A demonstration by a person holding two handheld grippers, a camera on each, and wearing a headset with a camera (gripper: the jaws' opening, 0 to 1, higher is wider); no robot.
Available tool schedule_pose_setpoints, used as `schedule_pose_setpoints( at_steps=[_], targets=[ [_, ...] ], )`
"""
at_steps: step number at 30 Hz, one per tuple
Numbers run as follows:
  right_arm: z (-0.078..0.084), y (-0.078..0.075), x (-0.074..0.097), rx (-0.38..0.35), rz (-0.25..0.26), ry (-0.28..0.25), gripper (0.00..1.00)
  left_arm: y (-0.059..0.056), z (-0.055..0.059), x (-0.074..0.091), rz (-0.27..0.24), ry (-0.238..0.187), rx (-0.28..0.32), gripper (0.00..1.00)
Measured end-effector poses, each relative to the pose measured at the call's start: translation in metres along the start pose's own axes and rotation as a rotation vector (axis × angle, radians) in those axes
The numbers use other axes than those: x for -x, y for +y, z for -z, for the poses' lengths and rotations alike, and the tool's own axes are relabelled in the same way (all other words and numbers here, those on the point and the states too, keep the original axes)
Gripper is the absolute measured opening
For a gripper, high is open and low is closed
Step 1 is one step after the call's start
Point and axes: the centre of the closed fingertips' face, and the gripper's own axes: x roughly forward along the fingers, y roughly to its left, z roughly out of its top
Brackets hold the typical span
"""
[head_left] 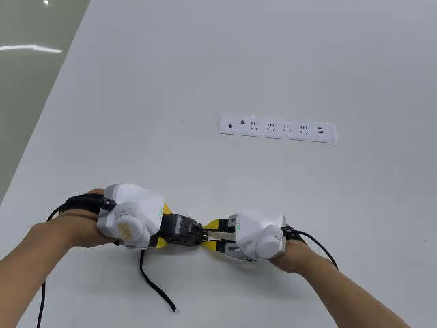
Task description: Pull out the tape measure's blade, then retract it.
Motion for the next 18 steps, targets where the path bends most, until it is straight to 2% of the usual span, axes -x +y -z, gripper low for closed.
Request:
schedule_pose_setpoints(
  at_steps=[18],
  targets=[
    [0.001,-0.0002,0.0001,-0.003,-0.016,0.029,0.12,-0.0004,0.0003,0.0002,0.0,0.002,0.01,0.26]
  ],
)
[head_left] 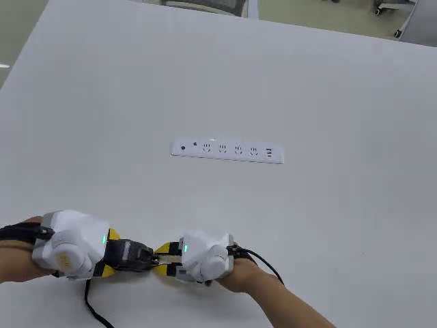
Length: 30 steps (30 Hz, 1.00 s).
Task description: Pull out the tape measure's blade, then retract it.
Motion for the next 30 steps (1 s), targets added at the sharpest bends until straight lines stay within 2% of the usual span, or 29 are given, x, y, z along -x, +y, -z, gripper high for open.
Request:
schedule_pose_setpoints(
  at_steps=[13,30],
  targets=[
    [-0.001,0.0,0.0,0.02,-0.003,0.009,0.12,0.0,0.002,0.001,-0.009,0.004,0.01,0.26],
    [0.005,0.0,0.011,0.036,0.001,0.018,0.12,0.0,0.003,0.002,-0.01,0.01,0.019,0.26]
  ],
)
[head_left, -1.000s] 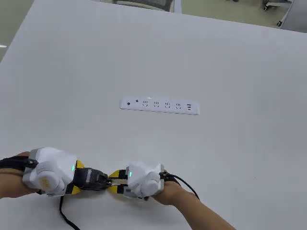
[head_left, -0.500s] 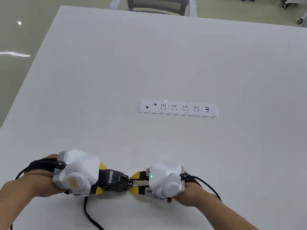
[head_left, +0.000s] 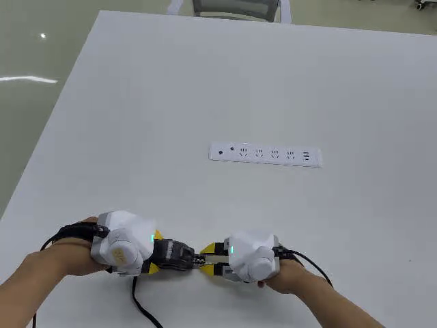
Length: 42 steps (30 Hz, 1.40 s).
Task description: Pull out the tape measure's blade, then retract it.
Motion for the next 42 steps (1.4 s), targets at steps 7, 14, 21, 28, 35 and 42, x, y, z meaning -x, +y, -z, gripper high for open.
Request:
schedule_pose_setpoints(
  at_steps=[7,14,21,28,35,42],
  targets=[
    [0.002,0.0,0.004,0.002,0.001,0.003,0.12,0.0,0.0,0.0,0.0,0.004,0.0,0.26],
    [0.004,0.0,0.007,0.003,0.002,0.005,0.12,0.0,-0.001,0.0,0.0,0.006,0.002,0.26],
    [0.004,0.0,0.011,0.005,0.001,0.006,0.12,0.0,0.0,0.0,-0.001,0.009,0.003,0.26],
    [0.006,0.0,0.014,0.006,0.001,0.009,0.12,0.0,0.0,0.001,-0.001,0.011,0.004,0.26],
    [0.008,0.001,0.017,0.003,-0.001,0.011,0.12,0.0,0.0,0.001,-0.002,0.011,0.003,0.26],
    [0.01,0.002,0.02,-0.001,-0.002,0.014,0.12,0.0,0.001,0.001,-0.002,0.011,0.003,0.26]
  ],
)
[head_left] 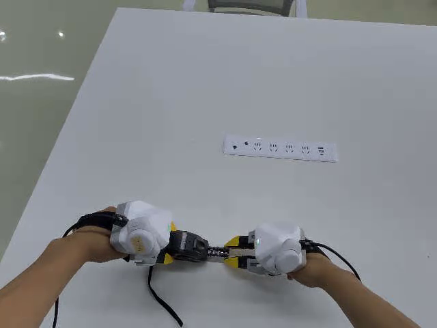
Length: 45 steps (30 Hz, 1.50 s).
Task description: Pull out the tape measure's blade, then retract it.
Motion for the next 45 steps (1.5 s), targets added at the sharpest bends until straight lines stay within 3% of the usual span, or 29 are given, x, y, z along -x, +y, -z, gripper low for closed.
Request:
schedule_pose_setpoints(
  at_steps=[45],
  targets=[
    [0.013,0.003,0.019,-0.007,0.0,0.014,0.12,0.0,0.0,0.0,-0.002,0.004,0.003,0.26]
  ],
)
